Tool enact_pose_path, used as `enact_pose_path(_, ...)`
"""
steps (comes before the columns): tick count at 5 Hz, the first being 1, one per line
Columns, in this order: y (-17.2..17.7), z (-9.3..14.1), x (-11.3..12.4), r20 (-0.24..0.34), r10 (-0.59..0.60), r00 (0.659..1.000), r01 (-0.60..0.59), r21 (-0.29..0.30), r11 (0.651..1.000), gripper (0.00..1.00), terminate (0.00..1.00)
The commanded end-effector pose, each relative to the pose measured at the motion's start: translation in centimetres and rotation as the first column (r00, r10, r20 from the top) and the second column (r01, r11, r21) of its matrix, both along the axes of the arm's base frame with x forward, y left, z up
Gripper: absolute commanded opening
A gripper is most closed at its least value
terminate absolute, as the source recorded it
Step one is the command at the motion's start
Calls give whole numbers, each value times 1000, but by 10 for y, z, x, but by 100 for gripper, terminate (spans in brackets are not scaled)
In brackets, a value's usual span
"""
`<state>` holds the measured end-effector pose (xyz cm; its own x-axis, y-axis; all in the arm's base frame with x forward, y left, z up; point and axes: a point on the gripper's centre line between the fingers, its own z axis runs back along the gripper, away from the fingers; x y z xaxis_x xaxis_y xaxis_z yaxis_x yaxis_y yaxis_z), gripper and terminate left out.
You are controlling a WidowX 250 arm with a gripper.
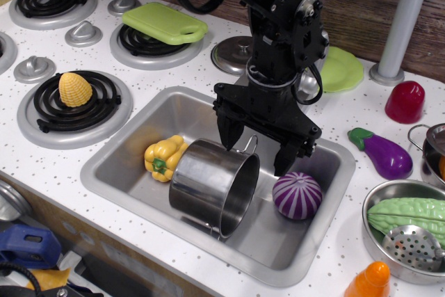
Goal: Flip pot upright in sink
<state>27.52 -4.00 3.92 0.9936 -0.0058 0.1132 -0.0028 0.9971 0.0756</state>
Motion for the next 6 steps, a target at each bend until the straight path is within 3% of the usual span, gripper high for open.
enact_pose_path(1, 0, 0, 0, 0, 0, 1000, 0, 0, 1000, 100, 0)
enact_pose_path(2, 2, -4, -1, -2, -16, 1000, 16, 15, 1000, 100, 0)
enact_pose_path(4, 4, -20, -2, -17, -66, 998, 67, 172, 983, 100, 0)
enact_pose_path(6, 11, -25, 0, -100, -124, 987, 147, 272, 951, 100, 0)
